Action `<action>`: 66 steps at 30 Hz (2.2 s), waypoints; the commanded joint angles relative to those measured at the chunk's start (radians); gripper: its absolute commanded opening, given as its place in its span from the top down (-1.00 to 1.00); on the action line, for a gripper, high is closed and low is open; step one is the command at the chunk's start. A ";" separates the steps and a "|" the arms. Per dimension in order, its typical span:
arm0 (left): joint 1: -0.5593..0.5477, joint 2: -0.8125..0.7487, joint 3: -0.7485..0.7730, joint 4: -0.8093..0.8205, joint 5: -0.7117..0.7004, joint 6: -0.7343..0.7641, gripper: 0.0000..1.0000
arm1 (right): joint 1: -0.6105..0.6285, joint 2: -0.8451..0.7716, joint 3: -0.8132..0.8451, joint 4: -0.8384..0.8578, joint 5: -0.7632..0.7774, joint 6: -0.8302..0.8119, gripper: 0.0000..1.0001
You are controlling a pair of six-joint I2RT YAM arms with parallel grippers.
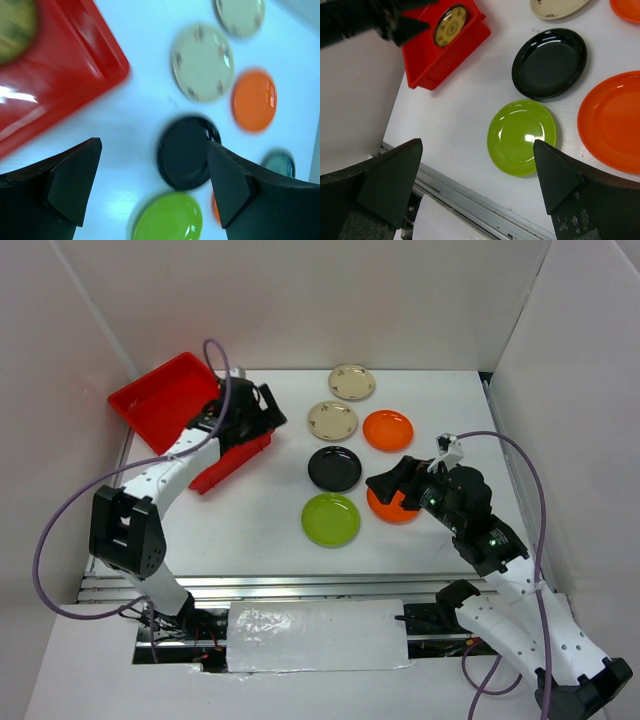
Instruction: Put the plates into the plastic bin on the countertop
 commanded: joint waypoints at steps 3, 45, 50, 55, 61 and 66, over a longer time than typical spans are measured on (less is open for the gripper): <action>-0.045 0.104 -0.200 0.311 0.261 0.070 -0.96 | -0.022 -0.059 0.008 0.017 0.006 -0.005 -1.00; -0.076 0.401 -0.219 0.633 0.587 0.038 1.00 | -0.040 -0.096 0.005 -0.031 -0.056 -0.033 -1.00; -0.054 0.246 -0.306 0.686 0.565 -0.016 1.00 | -0.045 -0.098 0.008 -0.038 -0.046 -0.039 -1.00; -0.005 0.112 -0.251 0.563 0.527 -0.025 1.00 | -0.048 -0.081 0.008 -0.020 -0.059 -0.039 -1.00; 0.106 0.019 -0.159 0.312 0.376 -0.049 1.00 | -0.051 -0.068 -0.001 0.001 -0.068 -0.036 -1.00; 0.310 -0.081 -0.199 0.262 0.294 -0.124 1.00 | -0.052 -0.061 -0.013 0.023 -0.088 -0.033 -1.00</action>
